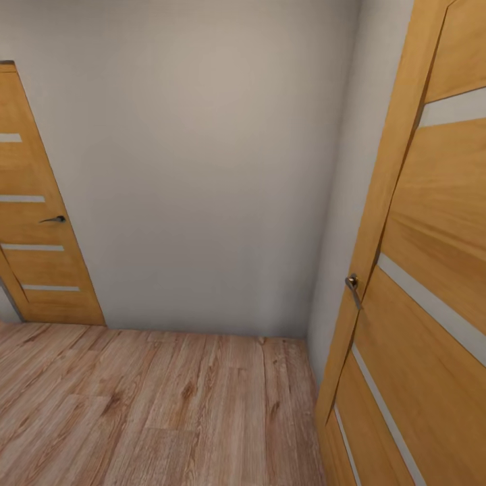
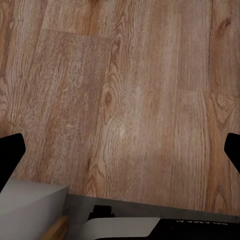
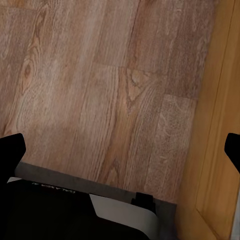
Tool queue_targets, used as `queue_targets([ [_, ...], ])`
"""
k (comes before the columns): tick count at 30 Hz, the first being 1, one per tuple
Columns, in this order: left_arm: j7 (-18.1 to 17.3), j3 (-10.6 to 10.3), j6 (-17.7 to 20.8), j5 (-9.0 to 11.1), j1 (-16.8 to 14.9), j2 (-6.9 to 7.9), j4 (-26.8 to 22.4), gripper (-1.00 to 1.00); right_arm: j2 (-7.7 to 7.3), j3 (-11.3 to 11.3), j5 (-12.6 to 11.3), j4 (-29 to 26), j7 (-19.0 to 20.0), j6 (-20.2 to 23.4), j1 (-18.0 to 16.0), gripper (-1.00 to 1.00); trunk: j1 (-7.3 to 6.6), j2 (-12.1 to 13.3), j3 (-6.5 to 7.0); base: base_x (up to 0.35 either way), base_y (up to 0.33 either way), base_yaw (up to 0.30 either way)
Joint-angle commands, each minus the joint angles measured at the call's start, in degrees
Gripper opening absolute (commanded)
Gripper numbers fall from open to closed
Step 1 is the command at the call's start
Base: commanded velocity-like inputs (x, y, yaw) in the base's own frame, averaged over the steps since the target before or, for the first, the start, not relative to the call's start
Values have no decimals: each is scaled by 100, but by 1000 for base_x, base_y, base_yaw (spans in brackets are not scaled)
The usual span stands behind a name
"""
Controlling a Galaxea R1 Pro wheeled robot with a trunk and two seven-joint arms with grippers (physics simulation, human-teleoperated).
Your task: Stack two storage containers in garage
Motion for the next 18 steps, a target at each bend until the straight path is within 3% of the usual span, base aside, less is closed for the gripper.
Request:
queue_targets([
  [1, -28, 5, -34, 45, -9, 0, 24, 100, -3, -49, 56, 22, 10, -37, -11, 100, 3, -10, -9, 0, 0, 0],
  [10, -28, 5, -34, 45, -10, 0, 26, 100, -5, -53, 52, 22, 16, -37, -13, 100, 3, -10, -9, 20, 0, 0],
  [18, -28, 5, -34, 45, -10, 0, 29, 100, -3, -53, 50, 22, 16, -37, -10, 100, 3, -10, -9, 209, 0, 0],
])
